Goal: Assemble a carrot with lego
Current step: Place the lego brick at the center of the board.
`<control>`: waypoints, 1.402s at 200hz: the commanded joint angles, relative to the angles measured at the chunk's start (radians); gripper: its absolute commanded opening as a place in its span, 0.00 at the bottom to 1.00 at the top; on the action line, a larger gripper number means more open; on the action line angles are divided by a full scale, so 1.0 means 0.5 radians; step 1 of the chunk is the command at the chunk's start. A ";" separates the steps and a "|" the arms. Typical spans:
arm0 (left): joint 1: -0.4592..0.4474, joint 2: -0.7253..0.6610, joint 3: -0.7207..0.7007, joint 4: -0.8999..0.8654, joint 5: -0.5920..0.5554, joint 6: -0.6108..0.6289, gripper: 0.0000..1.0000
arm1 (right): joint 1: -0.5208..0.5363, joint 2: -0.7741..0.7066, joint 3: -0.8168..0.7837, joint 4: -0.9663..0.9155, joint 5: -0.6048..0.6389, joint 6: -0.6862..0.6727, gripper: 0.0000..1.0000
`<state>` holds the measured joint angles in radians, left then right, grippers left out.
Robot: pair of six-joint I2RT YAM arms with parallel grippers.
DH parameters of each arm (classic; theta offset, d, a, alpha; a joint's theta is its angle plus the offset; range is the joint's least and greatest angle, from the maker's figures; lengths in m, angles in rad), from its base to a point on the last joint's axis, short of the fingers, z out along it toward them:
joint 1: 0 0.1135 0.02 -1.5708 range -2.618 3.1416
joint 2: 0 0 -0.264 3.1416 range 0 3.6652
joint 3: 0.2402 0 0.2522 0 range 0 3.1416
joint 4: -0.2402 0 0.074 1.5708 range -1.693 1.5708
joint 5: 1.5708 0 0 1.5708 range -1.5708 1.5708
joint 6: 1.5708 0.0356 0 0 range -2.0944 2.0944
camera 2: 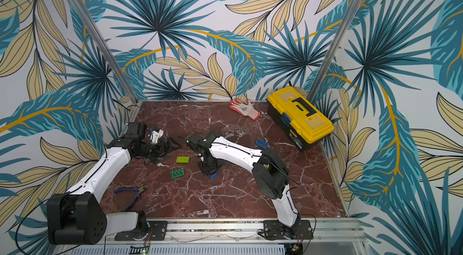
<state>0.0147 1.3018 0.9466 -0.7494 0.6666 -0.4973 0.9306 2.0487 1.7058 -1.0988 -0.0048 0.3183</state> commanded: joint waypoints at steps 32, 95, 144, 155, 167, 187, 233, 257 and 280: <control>0.037 0.013 -0.003 -0.014 -0.079 0.043 0.99 | 0.001 0.118 0.005 0.134 0.028 0.072 0.30; 0.091 -0.005 -0.013 -0.013 -0.066 0.047 0.99 | 0.025 0.154 -0.049 0.293 0.106 0.124 0.32; 0.101 0.004 -0.016 -0.012 -0.053 0.050 0.99 | 0.046 0.188 -0.043 0.291 0.123 0.109 0.39; 0.103 0.002 -0.016 -0.014 -0.052 0.050 0.99 | 0.045 0.202 -0.039 0.288 0.122 0.098 0.39; 0.106 -0.002 -0.016 -0.013 -0.053 0.050 0.99 | 0.045 0.224 -0.022 0.268 0.129 0.091 0.39; 0.105 -0.005 -0.016 -0.014 -0.052 0.050 0.99 | 0.044 0.235 -0.001 0.255 0.125 0.085 0.42; 0.114 -0.014 -0.016 -0.014 -0.053 0.053 0.99 | 0.045 0.122 0.073 0.175 0.184 0.057 0.61; 0.123 -0.019 -0.016 -0.014 -0.050 0.053 0.99 | 0.045 -0.012 0.108 0.128 0.250 0.048 0.73; 0.130 -0.035 -0.016 -0.014 -0.055 0.055 0.99 | 0.014 -0.178 0.057 0.005 0.396 0.069 0.91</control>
<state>0.0650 1.3064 0.9466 -0.7498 0.6357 -0.4866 0.9489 2.0758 1.7336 -1.0046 0.1043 0.3458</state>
